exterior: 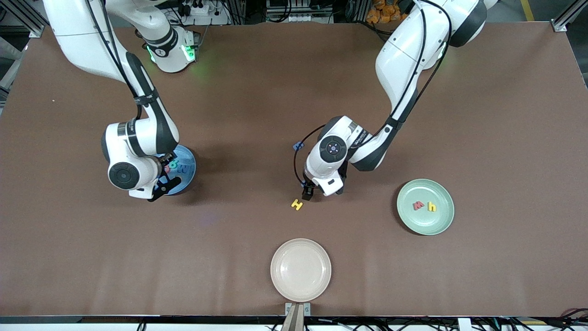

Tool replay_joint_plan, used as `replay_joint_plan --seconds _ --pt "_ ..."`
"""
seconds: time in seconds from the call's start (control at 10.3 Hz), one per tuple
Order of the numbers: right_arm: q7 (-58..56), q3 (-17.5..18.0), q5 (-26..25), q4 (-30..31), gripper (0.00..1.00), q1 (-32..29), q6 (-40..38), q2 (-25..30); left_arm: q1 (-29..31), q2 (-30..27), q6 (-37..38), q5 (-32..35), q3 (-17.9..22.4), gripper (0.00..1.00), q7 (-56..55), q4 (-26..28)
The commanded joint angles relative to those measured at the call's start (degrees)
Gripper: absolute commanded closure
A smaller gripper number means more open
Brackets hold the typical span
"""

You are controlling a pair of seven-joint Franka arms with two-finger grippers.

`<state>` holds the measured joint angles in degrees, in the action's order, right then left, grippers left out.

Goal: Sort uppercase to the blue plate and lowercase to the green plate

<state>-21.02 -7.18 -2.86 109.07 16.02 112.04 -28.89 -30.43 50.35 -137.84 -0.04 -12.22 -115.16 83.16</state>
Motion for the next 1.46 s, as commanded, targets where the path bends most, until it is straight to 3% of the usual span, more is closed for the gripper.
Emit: replay_joint_plan --seconds 0.0,0.19,0.49,0.58,0.68,0.78,1.07,1.36 --pt "10.2 2.9 1.5 0.6 0.19 0.5 -1.1 2.8 -1.2 1.3 -1.0 -0.8 1.1 0.00 0.1 -1.3" --pt "18.0 5.5 1.7 0.8 0.19 0.5 -0.5 4.0 -1.6 1.9 -1.4 -0.6 1.6 0.00 0.1 -1.3" --pt "21.4 6.4 7.5 1.8 0.19 0.7 1.2 5.1 -2.0 1.9 -1.4 -0.5 1.7 0.00 0.1 -1.2" --pt "24.4 7.1 8.2 3.2 0.19 0.8 3.7 6.0 -2.0 1.9 -1.4 -0.5 1.7 0.07 0.1 -1.2" --pt "27.4 8.9 8.2 4.9 0.19 0.7 6.3 6.8 -1.8 1.9 -1.4 -0.6 1.7 0.74 0.1 -1.2" --pt "32.0 10.5 8.2 5.6 0.19 0.8 7.5 7.6 -1.8 1.9 -1.4 -0.6 1.6 1.00 0.0 -1.2" --pt "45.8 17.5 8.1 5.8 0.18 0.8 11.8 7.5 -1.5 1.7 -1.4 -0.5 1.6 1.00 0.1 -1.2" --pt "51.1 19.0 8.0 7.3 0.18 2.0 14.9 7.4 -0.9 1.0 -1.4 -0.5 1.7 1.00 0.2 -1.1"
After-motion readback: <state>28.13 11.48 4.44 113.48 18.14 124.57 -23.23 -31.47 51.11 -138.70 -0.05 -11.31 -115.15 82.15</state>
